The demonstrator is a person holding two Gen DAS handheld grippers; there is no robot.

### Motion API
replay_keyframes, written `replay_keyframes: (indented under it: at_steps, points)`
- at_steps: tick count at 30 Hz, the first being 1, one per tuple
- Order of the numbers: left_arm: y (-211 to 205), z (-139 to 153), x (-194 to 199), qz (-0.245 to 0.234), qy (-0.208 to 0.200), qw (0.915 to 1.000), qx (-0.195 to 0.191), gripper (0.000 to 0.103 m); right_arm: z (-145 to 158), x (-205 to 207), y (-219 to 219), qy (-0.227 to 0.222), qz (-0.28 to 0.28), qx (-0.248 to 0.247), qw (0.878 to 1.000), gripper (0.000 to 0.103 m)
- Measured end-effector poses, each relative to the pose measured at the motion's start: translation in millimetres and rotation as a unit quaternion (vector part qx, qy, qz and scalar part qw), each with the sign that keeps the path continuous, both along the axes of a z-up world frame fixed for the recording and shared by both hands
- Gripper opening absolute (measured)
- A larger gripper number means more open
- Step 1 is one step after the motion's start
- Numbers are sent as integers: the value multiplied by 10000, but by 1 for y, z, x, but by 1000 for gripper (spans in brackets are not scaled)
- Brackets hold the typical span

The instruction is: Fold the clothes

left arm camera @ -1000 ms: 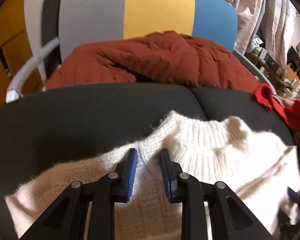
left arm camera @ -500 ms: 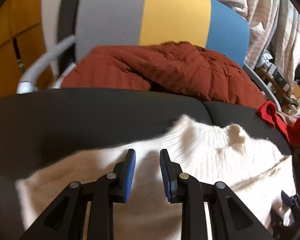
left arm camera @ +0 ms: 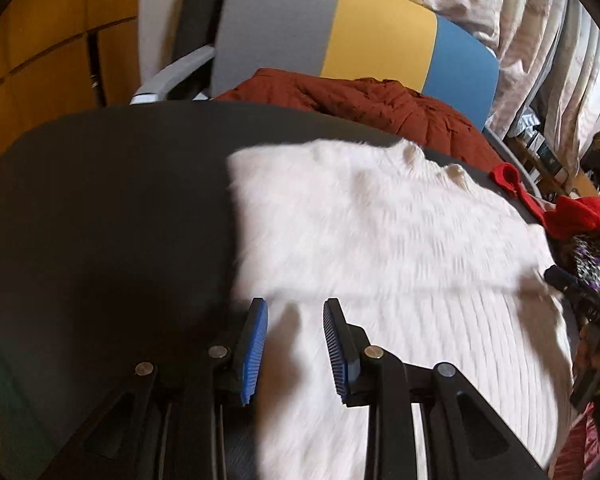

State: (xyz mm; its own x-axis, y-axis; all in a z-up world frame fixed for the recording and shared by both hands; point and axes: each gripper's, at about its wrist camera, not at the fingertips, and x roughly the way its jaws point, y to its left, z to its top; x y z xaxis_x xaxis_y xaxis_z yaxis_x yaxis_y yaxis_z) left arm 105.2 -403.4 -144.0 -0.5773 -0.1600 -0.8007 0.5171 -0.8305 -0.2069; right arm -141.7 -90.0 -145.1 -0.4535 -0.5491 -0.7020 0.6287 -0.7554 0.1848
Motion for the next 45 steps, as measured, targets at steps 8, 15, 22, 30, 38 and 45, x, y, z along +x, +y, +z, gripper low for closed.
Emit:
replay_keyframes:
  at_steps: [8,15,22,30,38,45]
  points:
    - [10,-17,89,115,140,9986,497,34,-8,38,99,-701,-310,-396,9963,74]
    - [33,-32,123,117,357,9966,737,34,-32,80,156,-1046,-528,-568,9915,74]
    - [48,-32,144,113,521,9950,842,34,-40,136,148,-1141,45,-707,9909,74]
    - [70,-30,152,68,345,9984,437,34,-45,160,136,-1176,189,-809,9896,87]
    - [94,-27,148,-54,22,9993,372,36,-44,169,117,-1114,285,-588,9916,103]
    - [101,-32,156,24,-11,9968,802,35,-47,178,139,-1495,500,-852,9838,101]
